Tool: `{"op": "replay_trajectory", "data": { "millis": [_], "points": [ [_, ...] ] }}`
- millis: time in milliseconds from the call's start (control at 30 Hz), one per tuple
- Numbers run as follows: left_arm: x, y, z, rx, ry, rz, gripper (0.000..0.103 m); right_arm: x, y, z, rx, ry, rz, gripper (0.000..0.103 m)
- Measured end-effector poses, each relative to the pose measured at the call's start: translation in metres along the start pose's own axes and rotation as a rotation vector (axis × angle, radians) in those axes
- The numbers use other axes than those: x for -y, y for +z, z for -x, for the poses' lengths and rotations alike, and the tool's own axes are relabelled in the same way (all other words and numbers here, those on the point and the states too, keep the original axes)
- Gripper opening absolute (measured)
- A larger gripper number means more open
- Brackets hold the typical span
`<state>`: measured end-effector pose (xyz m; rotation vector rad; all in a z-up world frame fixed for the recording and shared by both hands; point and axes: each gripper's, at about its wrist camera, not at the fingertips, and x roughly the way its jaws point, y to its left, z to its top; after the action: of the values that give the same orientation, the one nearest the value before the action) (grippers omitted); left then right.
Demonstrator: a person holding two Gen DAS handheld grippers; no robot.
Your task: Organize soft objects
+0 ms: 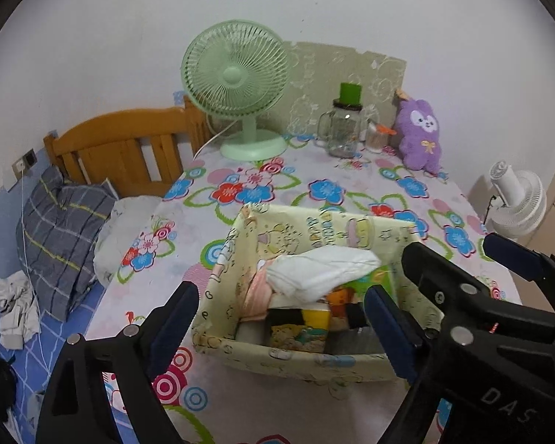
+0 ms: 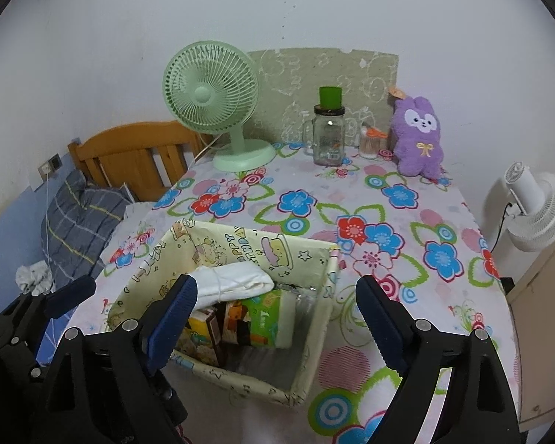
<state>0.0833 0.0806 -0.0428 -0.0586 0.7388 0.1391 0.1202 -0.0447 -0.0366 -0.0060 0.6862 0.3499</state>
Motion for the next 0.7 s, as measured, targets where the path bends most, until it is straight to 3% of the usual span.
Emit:
{"op": "replay_trajectory", "data": {
  "millis": [467, 700],
  "points": [
    [0.035, -0.006, 0.047, 0.106, -0.038, -0.052, 0.103, 0.025, -0.011, 0.063, 0.104, -0.066, -0.026, 0.095],
    [0.049, -0.009, 0.072, 0.153, -0.064, -0.07, 0.103, 0.041, -0.019, 0.097, 0.168, -0.108, -0.051, 0.097]
  ]
}}
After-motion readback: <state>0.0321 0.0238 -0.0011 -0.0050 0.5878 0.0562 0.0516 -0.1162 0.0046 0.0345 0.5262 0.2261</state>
